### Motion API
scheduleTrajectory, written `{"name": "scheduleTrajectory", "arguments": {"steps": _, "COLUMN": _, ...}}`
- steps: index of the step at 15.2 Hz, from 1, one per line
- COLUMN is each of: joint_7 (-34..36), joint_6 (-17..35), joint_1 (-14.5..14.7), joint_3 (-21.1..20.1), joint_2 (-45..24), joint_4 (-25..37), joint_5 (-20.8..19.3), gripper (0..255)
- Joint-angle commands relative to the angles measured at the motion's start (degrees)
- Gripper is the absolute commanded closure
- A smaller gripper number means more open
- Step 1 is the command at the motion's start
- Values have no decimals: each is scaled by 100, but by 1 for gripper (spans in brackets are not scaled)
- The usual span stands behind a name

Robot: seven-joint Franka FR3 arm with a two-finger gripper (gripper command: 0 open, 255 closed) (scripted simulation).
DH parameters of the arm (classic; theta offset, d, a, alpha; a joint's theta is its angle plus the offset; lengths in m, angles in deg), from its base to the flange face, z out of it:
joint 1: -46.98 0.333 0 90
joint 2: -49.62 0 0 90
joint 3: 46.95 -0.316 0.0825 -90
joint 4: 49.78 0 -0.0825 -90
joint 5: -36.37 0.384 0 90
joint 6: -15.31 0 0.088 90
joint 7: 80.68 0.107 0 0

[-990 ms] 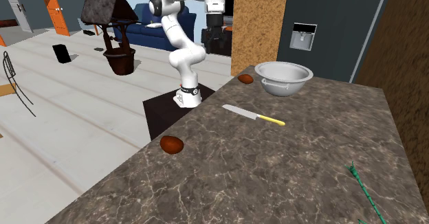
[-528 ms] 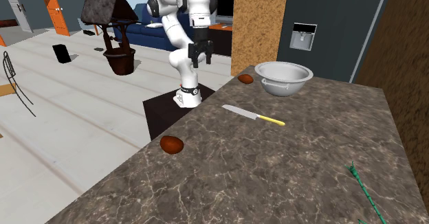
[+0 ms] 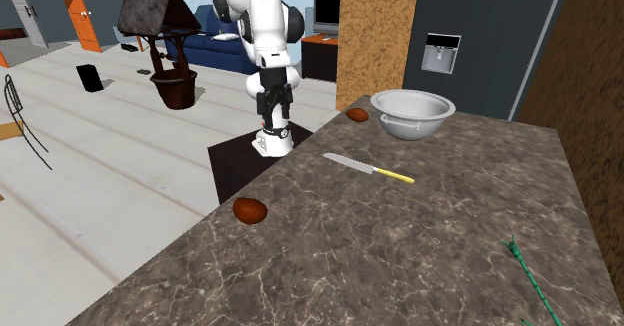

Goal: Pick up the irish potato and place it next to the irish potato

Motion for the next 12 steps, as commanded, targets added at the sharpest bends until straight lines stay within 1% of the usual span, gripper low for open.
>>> {"name": "scheduleTrajectory", "arguments": {"steps": 1, "joint_7": -458, "joint_6": 289, "joint_1": 115, "joint_3": 343, "joint_2": -302, "joint_4": 72, "joint_5": 9, "gripper": 0}}
{"name": "scheduleTrajectory", "arguments": {"steps": 4, "joint_7": -1219, "joint_6": 692, "joint_1": 385, "joint_3": 935, "joint_2": -906, "joint_4": 334, "joint_5": 191, "gripper": 0}}
{"name": "scheduleTrajectory", "arguments": {"steps": 7, "joint_7": -2101, "joint_6": 1060, "joint_1": 754, "joint_3": 1583, "joint_2": -1624, "joint_4": 674, "joint_5": 614, "gripper": 0}}
{"name": "scheduleTrajectory", "arguments": {"steps": 9, "joint_7": -2805, "joint_6": 1268, "joint_1": 1048, "joint_3": 2049, "joint_2": -2200, "joint_4": 945, "joint_5": 1103, "gripper": 0}}
{"name": "scheduleTrajectory", "arguments": {"steps": 10, "joint_7": -3214, "joint_6": 1352, "joint_1": 1189, "joint_3": 2277, "joint_2": -2535, "joint_4": 1096, "joint_5": 1439, "gripper": 0}}
{"name": "scheduleTrajectory", "arguments": {"steps": 12, "joint_7": -4161, "joint_6": 1439, "joint_1": 1394, "joint_3": 2669, "joint_2": -3329, "joint_4": 1439, "joint_5": 2332, "gripper": 0}}
